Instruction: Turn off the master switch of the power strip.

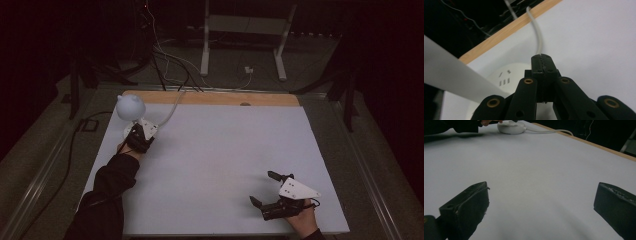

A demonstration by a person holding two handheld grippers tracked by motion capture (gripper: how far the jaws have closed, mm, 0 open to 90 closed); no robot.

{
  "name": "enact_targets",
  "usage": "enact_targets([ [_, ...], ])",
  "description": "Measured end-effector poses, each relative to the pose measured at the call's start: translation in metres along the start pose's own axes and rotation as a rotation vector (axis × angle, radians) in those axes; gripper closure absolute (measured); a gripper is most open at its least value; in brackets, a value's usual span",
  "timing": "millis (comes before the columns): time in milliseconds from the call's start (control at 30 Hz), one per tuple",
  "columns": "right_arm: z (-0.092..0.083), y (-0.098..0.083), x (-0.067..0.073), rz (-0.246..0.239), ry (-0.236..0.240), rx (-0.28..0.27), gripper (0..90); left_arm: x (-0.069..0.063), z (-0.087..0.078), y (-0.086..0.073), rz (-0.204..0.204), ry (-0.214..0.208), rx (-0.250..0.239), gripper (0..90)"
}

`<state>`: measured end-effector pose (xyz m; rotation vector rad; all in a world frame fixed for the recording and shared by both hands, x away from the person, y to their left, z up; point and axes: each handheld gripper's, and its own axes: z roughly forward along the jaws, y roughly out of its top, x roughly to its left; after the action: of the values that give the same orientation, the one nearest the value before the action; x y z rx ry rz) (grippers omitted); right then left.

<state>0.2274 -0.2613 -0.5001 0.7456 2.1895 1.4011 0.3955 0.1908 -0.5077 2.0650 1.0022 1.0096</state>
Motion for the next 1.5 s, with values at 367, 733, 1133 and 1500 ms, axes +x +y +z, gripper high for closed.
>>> enact_targets([
  [367, -0.001, 0.001, 0.001, 0.0, -0.002, -0.007, 0.0, 0.004, -0.024, 0.011, -0.11, -0.09, 0.005, 64.8],
  [733, 0.0, 0.002, 0.002, 0.0, -0.003, -0.003, 0.0, 0.003, -0.055, 0.013, -0.167, -0.255, 0.005, 15.3],
  [1133, 0.001, 0.002, 0.002, -0.004, -0.006, -0.001, 0.0, -0.002, -0.091, 0.007, -0.206, -0.362, -0.014, 0.4],
  [1500, 0.002, 0.003, 0.004, -0.01, -0.004, 0.003, 0.0, -0.011, -0.113, -0.009, -0.215, -0.458, -0.021, 0.4],
])
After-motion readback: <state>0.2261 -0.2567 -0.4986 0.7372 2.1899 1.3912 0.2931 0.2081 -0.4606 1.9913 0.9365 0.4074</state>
